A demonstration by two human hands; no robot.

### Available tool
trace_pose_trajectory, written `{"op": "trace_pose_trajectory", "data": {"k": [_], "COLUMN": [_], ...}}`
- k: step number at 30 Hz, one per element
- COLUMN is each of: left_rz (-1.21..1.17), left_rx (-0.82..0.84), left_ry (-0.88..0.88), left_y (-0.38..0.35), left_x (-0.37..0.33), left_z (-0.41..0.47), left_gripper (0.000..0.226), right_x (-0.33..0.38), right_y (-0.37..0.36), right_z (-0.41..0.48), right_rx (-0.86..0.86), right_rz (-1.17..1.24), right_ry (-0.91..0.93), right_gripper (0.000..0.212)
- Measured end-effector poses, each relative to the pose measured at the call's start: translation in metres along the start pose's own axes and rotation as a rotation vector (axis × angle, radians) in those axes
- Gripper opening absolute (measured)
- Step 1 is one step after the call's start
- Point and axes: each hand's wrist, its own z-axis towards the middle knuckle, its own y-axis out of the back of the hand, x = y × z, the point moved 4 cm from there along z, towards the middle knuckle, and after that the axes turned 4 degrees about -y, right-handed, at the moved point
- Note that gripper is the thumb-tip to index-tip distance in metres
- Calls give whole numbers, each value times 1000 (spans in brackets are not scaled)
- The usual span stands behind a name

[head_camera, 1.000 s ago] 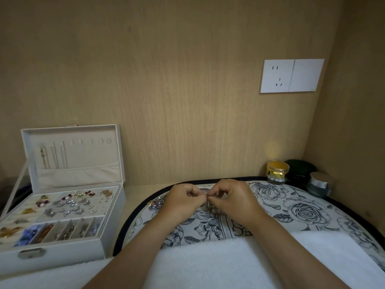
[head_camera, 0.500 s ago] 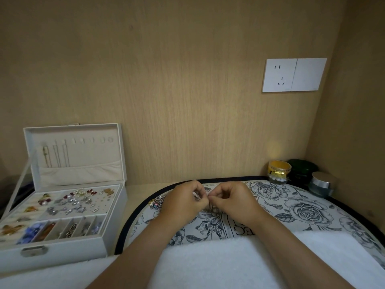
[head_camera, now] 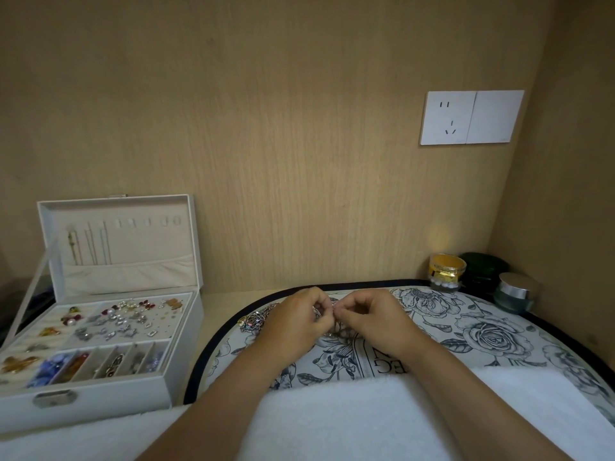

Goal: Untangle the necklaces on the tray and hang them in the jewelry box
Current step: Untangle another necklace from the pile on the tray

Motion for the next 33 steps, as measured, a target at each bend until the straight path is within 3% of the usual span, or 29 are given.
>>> {"op": "trace_pose_trajectory", "data": {"k": [7, 12, 19, 21, 25, 29, 33], "left_rz": [-95, -479, -825, -729, -259, -32, 9], "left_rx": [76, 77, 37, 3, 27, 209, 197], "left_ry": [-2, 160, 224, 223, 88, -27, -56], "left_y": [-3, -5, -5, -6, -6, -13, -12], "left_x": [-2, 2, 2, 6, 17, 15, 13], "left_z": [-1, 0, 0, 2, 4, 0, 2], "left_gripper": [8, 10, 18, 18, 22, 18, 5], "right_x": [-3, 1, 2, -1, -6, -11, -5], "right_y": [4, 4, 7, 5, 6, 9, 13], "right_z": [-1, -2, -1, 0, 1, -2, -2], "right_rx": [-8, 23, -38, -26, -38, 83, 82], "right_rz": [31, 88, 99, 71, -156, -452, -560], "right_ry": [-24, 0, 25, 11, 21, -28, 7], "right_gripper": [11, 12, 12, 10, 9, 11, 8]}}
